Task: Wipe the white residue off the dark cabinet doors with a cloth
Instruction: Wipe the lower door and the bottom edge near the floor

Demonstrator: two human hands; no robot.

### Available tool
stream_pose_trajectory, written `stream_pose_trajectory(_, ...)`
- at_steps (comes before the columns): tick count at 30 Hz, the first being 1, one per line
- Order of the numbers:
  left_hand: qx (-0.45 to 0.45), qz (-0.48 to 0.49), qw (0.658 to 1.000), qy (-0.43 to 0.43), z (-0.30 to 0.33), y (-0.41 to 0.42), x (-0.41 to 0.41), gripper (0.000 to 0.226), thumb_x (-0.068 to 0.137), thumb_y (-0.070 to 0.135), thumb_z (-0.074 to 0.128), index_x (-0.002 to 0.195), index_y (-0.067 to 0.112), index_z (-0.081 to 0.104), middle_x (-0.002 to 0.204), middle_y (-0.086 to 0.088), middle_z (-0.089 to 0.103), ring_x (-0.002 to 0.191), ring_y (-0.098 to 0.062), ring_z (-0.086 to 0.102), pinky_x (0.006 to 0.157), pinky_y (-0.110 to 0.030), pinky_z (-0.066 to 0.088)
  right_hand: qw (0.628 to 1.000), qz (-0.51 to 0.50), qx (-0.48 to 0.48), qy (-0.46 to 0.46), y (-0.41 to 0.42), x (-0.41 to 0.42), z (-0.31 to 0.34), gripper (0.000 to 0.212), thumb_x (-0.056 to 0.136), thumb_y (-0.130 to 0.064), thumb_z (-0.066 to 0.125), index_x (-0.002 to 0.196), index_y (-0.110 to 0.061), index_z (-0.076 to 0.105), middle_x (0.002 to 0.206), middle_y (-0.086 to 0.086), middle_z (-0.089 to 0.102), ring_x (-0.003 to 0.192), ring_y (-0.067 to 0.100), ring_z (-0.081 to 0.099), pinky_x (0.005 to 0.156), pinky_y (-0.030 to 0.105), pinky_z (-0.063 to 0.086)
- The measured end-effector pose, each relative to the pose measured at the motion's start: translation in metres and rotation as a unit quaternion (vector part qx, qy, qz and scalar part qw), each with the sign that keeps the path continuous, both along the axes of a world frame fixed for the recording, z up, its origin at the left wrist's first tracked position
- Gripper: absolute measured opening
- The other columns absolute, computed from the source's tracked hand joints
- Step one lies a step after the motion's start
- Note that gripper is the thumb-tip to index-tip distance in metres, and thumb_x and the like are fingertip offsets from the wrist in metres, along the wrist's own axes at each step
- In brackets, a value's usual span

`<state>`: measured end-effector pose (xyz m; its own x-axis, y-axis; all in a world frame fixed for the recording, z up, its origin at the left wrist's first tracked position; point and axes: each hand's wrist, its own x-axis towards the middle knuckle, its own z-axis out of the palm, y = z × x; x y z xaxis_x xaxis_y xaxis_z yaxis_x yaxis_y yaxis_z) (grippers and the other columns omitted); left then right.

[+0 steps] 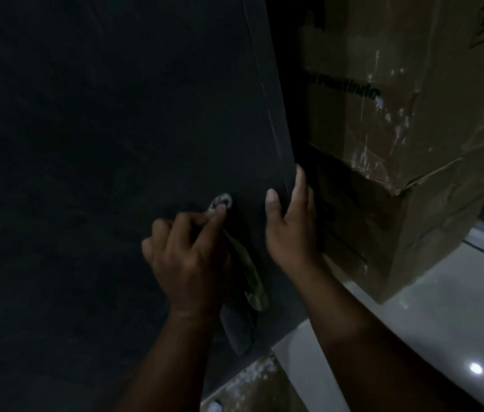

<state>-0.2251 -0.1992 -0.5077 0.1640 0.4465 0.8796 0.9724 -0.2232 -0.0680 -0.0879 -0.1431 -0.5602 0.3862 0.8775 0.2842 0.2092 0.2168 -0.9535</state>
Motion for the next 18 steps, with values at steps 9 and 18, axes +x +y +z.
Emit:
stream_pose_trajectory(9, 0.066, 0.018, 0.996, -0.058, 0.024, -0.01, -0.038, 0.024, 0.086, 0.003, 0.076, 0.101, 0.02, 0.084, 0.081, -0.007, 0.069, 0.075, -0.034, 0.057, 0.07, -0.039, 0.031, 0.994, -0.083, 0.058, -0.044, 0.014, -0.025, 0.03, 0.083, 0.103, -0.053, 0.038, 0.164, -0.008, 0.004, 0.17, 0.016, 0.007, 0.156, 0.027, 0.01, 0.127, 0.049, 0.013)
stream_pose_trajectory(18, -0.051, 0.011, 0.999, -0.005, -0.016, -0.032, -0.055, 0.04, 0.069, -0.003, 0.088, 0.104, 0.016, 0.084, 0.084, -0.01, 0.07, 0.07, -0.035, 0.057, 0.066, -0.04, 0.035, 0.972, -0.085, 0.132, -0.177, -0.001, -0.064, 0.006, 0.084, 0.104, -0.047, 0.038, 0.16, 0.006, 0.005, 0.167, 0.031, -0.008, 0.157, 0.042, -0.011, 0.126, 0.057, 0.0)
